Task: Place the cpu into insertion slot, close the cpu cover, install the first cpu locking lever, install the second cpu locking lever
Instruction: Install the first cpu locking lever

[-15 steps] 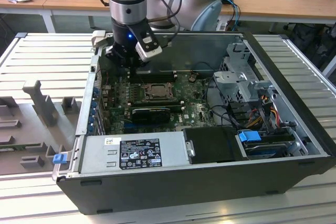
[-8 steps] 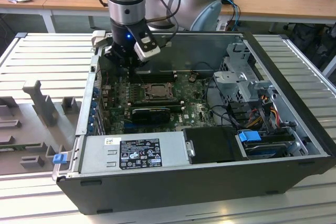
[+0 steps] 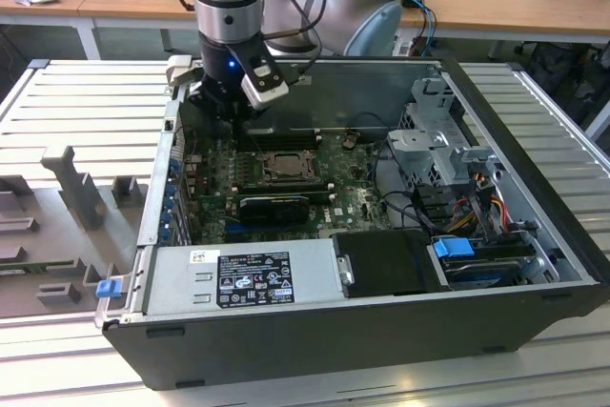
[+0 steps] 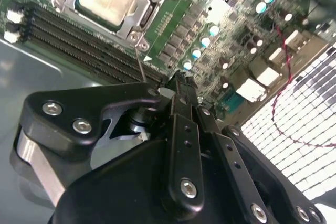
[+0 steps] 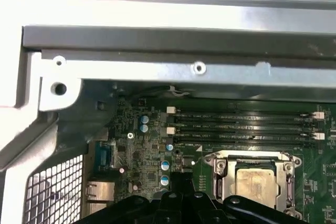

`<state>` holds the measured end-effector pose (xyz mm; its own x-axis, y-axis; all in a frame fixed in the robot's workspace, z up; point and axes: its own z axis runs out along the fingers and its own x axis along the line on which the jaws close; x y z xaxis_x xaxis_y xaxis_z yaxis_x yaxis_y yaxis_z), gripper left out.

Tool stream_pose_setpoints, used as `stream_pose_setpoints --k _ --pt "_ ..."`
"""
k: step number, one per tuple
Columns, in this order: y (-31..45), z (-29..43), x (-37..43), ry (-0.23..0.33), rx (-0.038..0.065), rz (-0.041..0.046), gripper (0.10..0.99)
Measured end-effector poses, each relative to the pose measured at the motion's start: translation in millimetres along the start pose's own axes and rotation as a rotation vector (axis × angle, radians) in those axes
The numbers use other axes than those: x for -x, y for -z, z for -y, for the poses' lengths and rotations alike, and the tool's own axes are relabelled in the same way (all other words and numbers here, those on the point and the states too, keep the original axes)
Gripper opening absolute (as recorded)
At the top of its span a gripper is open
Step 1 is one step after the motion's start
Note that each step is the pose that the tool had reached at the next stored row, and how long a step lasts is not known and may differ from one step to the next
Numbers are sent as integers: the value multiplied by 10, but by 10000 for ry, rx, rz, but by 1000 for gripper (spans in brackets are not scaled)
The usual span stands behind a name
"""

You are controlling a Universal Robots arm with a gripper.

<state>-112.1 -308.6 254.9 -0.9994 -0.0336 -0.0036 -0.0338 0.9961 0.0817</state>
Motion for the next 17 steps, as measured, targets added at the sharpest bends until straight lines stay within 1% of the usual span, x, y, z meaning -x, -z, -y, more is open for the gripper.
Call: stream_pose_setpoints --k 3,5,13,17 --pt "-5 -63 -3 -1 1 0 106" --pt "-10 -131 0 0 -1 -1 106" --pt "-12 -142 44 1 0 0 106" --pt "-14 -139 112 -1 -1 0 106"
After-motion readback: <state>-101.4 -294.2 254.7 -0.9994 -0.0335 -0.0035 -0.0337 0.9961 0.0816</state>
